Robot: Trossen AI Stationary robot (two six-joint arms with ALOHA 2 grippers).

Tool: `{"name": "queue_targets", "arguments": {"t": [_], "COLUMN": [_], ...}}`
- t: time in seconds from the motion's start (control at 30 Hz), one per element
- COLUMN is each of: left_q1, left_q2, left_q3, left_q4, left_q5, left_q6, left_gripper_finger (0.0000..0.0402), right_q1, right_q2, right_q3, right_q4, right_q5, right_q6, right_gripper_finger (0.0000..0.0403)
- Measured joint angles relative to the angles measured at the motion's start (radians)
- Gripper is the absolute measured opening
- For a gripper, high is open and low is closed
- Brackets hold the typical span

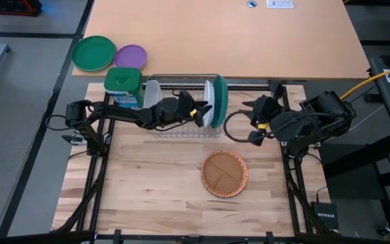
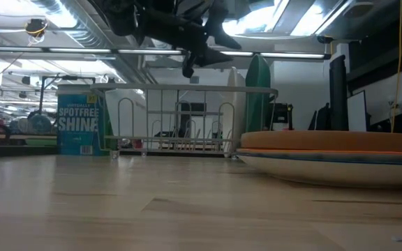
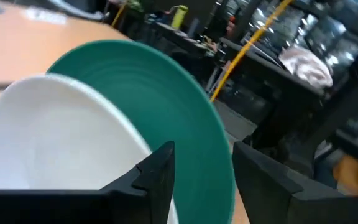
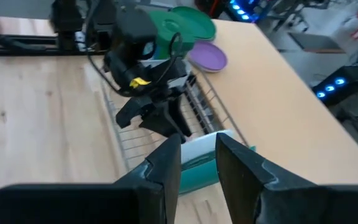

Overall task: Sort dishes
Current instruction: Put the brown plate in the dish rack

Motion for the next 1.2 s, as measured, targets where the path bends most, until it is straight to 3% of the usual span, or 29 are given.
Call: {"name": "queue_targets", "arguments": {"t": [0.23,0.53,0.77,0.9,1.2], "left_q1": [-0.050,-0.144,-0.263,-0.332,-0.403], "left_q2": [0.000,-0.047,-0.069,-0.067,-0.060], "left_q3": [0.000,0.000,0.000,0.000,0.000], "left_q4": [-0.001,-0.032,-0.162,-0.337,-0.484], "left_q5": [0.118,0.137,0.294,0.309,0.306], "left_q6": [0.184,0.416,0.692,0.828,0.927], "left_gripper_finger": [0.0150,0.0150,0.0150,0.0150,0.0150], "right_q1": [0.000,0.000,0.001,0.001,0.001], "right_q2": [0.000,-0.001,-0.002,-0.001,-0.002], "right_q3": [0.000,-0.044,-0.317,-0.502,-0.817], "right_q4": [0.000,0.000,0.000,0.000,0.074], "right_q5": [-0.068,-0.068,-0.069,-0.079,-0.292], "right_q6": [0.020,0.082,0.214,0.331,0.534], "right_gripper_finger": [0.0104,0.0104,0.0104,0.0104,0.0104]}}
